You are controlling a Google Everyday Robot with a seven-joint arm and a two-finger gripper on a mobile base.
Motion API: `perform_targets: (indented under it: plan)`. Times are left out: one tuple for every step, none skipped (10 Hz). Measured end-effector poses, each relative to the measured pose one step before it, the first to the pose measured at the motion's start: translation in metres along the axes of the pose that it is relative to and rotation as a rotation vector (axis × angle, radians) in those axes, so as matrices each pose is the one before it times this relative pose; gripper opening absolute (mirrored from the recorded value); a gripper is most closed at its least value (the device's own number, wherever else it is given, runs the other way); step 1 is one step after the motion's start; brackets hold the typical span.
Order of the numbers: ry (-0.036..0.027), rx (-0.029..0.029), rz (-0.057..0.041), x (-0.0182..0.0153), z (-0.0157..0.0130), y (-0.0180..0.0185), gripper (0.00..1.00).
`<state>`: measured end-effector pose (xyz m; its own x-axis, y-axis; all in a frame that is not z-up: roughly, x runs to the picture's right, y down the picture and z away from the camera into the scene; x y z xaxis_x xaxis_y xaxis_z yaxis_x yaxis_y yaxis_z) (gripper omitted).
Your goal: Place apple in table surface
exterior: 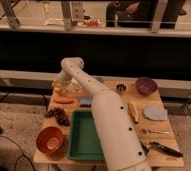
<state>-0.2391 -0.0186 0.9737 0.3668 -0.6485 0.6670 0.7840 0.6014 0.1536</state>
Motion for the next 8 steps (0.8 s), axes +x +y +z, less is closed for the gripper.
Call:
perform_targets:
  plan:
    - [0.00001, -0.00038, 0.00160, 0.00147, 0.00169, 0.00133, 0.40]
    - [0.00027, -0.00090, -0.00371, 0.00042, 0.00099, 0.00043, 0.45]
    - [0.00027, -0.00157, -0.00619, -0.00001, 0.00101, 0.00044, 0.53]
    - [-0.00137, -0.00123, -0.00742, -0.00032, 0.00146, -0.00080, 0.66]
    - [-0.00187, -0.00177, -0.00140, -0.00010, 0.00103, 0.00028, 0.73]
    - [-0.00124, -0.00101, -0.00006, 0.00017, 0.00066, 0.00018, 0.78]
    - [-0.00200, -0.00157, 0.00041, -0.00007, 0.00084, 0.00059, 0.80]
    - [-0.00288, -0.00026, 0.00086, -0.00023, 0.00121, 0.00014, 0.80]
